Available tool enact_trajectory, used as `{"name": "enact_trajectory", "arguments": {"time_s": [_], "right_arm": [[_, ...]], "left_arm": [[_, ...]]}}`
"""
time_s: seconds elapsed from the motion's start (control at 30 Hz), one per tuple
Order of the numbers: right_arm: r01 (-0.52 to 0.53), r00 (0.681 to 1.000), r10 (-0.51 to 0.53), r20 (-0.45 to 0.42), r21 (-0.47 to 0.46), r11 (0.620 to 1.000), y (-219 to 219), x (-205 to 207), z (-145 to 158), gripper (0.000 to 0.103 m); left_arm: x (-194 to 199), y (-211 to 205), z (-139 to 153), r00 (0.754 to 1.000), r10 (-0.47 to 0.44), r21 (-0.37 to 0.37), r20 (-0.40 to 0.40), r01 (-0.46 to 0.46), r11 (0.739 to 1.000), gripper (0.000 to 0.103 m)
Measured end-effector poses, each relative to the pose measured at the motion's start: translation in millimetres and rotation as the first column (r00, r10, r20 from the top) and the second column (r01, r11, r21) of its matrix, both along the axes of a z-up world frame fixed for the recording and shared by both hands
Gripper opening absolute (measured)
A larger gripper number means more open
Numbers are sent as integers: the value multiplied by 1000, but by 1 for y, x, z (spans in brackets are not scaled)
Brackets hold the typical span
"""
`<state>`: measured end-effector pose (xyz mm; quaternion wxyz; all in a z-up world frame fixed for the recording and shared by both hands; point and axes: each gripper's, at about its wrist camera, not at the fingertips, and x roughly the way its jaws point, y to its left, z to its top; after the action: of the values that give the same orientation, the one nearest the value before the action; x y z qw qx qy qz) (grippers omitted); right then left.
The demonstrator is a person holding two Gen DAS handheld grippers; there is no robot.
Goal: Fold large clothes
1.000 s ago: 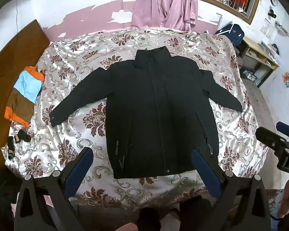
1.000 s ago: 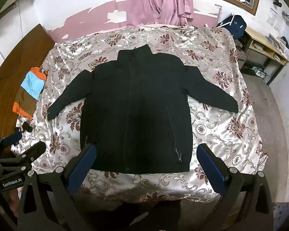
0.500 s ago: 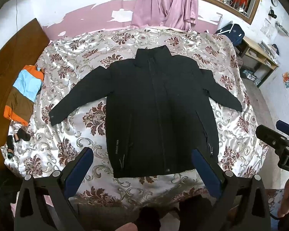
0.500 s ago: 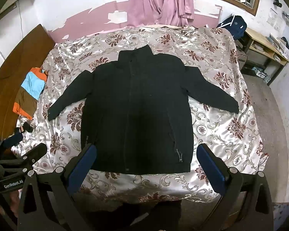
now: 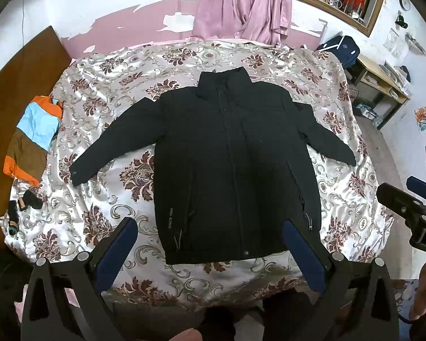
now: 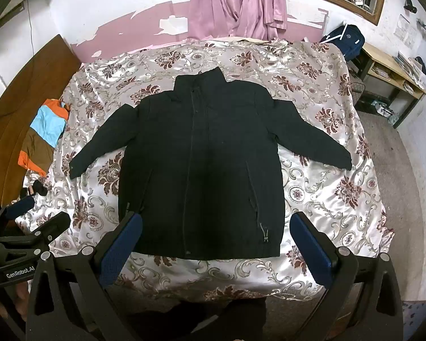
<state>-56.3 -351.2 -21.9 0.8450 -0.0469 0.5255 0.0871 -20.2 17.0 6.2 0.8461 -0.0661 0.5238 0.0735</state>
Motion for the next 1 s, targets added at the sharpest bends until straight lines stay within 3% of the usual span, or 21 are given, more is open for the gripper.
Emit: {"name": "enact_trajectory", "arguments": {"time_s": [0.43,0.67,0.87,1.0], "right_arm": [[7,1000,-7,8,-6,1000,-10,15,14,102],[8,1000,-8,11,-8,1000,-9,14,14,102],[10,1000,-10,12,-9,1000,-10,14,14,102],[18,999,-18,28,-2,1000,-18,19,21,102]], "left_arm": [[0,-15,3,1000,-5,-14,4,5,1000,103],[5,-13,5,999,-21,-89,33,24,996,103],[5,-10,2,994,-95,-129,47,101,987,103],[7,-15,1,990,-128,-116,56,133,984,103]]}}
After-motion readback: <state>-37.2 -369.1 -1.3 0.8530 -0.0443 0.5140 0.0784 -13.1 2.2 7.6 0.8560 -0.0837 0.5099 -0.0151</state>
